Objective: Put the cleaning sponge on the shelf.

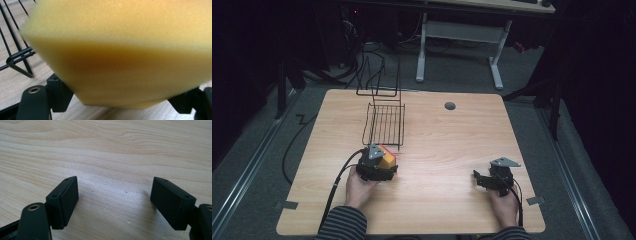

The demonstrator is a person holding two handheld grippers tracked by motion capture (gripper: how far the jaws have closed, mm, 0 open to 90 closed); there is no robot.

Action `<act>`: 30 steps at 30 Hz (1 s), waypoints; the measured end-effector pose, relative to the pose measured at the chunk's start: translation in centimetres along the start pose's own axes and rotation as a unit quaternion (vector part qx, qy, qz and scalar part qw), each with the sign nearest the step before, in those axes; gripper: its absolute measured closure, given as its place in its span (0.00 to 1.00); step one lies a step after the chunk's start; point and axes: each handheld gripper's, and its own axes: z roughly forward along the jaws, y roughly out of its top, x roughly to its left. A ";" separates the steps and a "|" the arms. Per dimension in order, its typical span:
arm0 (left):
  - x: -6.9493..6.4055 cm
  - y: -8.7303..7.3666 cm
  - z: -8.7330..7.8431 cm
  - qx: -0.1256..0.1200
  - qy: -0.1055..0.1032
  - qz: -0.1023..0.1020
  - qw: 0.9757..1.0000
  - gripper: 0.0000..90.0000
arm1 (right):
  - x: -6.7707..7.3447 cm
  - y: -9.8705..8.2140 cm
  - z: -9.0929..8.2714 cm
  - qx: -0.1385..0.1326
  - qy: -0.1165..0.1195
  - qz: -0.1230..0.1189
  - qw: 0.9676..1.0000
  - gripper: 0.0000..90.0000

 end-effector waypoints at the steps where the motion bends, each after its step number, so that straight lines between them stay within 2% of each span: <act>1: 0.0 0.0 0.0 0.000 -0.001 0.000 1.000 0.25 | 0.0 0.0 0.0 0.000 0.000 0.000 1.000 0.25; 9: 0.0 0.0 -0.2 0.002 -0.005 0.006 1.000 0.26 | 0.0 0.0 0.0 0.000 0.000 0.001 1.000 0.25; 14: 0.0 0.1 -0.7 -0.002 -0.018 0.002 1.000 0.26 | 0.0 0.0 0.0 0.000 0.000 0.001 1.000 0.25; 23: -0.4 0.2 -1.5 -0.003 -0.027 0.011 1.000 0.27 | 0.0 0.0 0.0 0.000 0.000 0.000 1.000 0.25; 30: -0.2 0.4 -2.8 -0.017 -0.042 0.000 0.999 0.27 | 0.0 0.0 0.0 0.000 0.000 0.001 1.000 0.25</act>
